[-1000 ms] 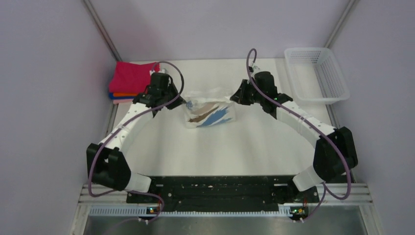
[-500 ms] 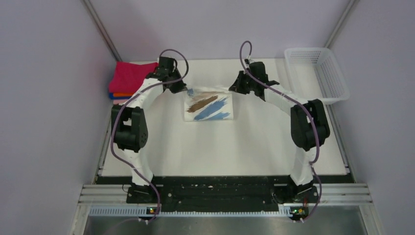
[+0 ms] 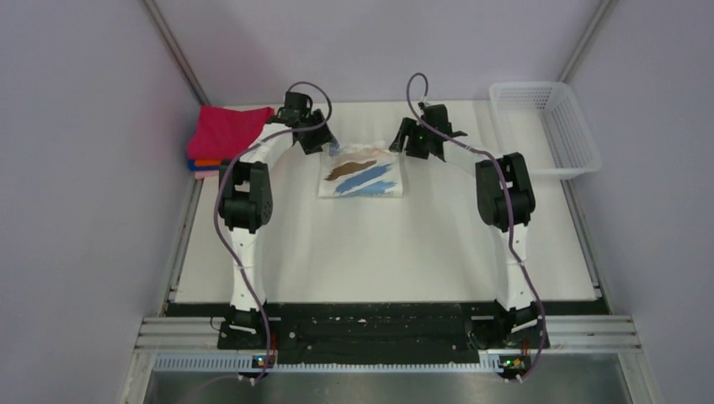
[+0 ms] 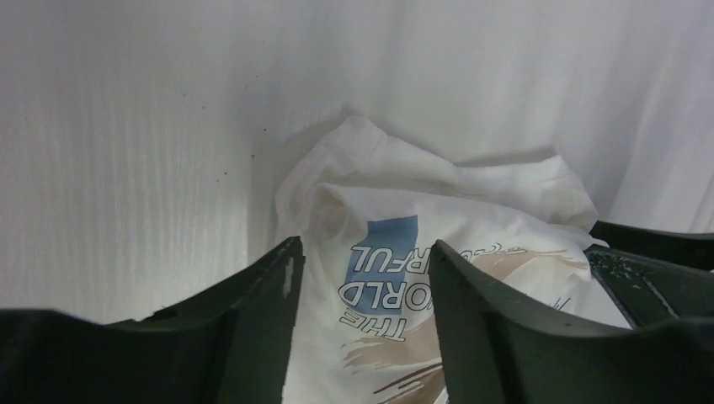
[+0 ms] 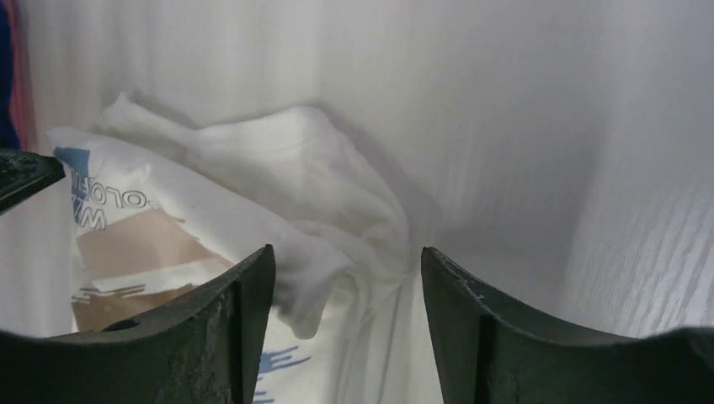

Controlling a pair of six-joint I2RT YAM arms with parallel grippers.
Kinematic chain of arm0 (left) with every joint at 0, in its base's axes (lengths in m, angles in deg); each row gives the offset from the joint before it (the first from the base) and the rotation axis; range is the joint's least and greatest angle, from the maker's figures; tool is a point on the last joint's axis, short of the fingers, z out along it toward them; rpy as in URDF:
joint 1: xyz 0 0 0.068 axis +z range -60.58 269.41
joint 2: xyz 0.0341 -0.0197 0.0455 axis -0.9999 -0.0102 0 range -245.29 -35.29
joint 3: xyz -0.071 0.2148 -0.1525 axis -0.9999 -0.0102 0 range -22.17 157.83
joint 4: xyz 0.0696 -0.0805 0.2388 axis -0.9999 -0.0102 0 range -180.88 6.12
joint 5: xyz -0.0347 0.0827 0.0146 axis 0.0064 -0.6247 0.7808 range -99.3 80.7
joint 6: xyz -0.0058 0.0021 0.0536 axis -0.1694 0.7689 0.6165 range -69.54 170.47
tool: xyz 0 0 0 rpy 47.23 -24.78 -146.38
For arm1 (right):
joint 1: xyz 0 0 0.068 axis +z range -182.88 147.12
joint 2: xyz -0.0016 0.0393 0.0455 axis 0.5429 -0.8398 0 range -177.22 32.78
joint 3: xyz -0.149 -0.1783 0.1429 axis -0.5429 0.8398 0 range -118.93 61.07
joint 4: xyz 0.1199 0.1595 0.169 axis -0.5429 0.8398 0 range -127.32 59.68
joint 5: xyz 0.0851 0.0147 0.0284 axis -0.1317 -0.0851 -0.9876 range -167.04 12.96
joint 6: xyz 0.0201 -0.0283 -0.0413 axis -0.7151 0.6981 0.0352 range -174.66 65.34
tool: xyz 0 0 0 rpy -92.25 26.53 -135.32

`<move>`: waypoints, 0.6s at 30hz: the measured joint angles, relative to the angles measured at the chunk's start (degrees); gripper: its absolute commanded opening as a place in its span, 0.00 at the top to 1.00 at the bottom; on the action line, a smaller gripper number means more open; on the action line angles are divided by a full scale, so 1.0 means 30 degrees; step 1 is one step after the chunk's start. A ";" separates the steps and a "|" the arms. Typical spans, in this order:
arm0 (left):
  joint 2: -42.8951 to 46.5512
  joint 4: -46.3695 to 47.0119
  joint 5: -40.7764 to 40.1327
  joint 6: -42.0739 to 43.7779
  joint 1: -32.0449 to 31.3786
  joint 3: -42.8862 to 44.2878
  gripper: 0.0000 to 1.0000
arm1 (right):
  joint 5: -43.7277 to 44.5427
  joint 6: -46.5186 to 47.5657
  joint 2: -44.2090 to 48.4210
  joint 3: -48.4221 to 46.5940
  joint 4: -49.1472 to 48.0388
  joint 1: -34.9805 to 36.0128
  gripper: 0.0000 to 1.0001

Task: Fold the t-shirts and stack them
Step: Fold the long partially folded tshirt into a neat square, then smooth out wrinkles on the folded tshirt

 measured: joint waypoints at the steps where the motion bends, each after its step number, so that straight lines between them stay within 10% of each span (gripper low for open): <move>1: -0.0153 -0.0015 0.0073 0.0138 0.0022 0.0226 0.28 | -0.0007 0.0051 -0.0299 -0.0474 0.0117 -0.0066 0.23; 7: 0.0379 -0.0087 0.0131 0.0146 0.0080 0.0648 0.01 | 0.0036 0.0641 -0.0262 -0.1530 0.0794 -0.0313 0.07; 18: 0.3519 0.1851 0.1778 -0.0255 -0.0393 -0.2346 0.01 | -0.2244 -0.0262 0.4881 0.3118 -0.2557 0.0452 0.01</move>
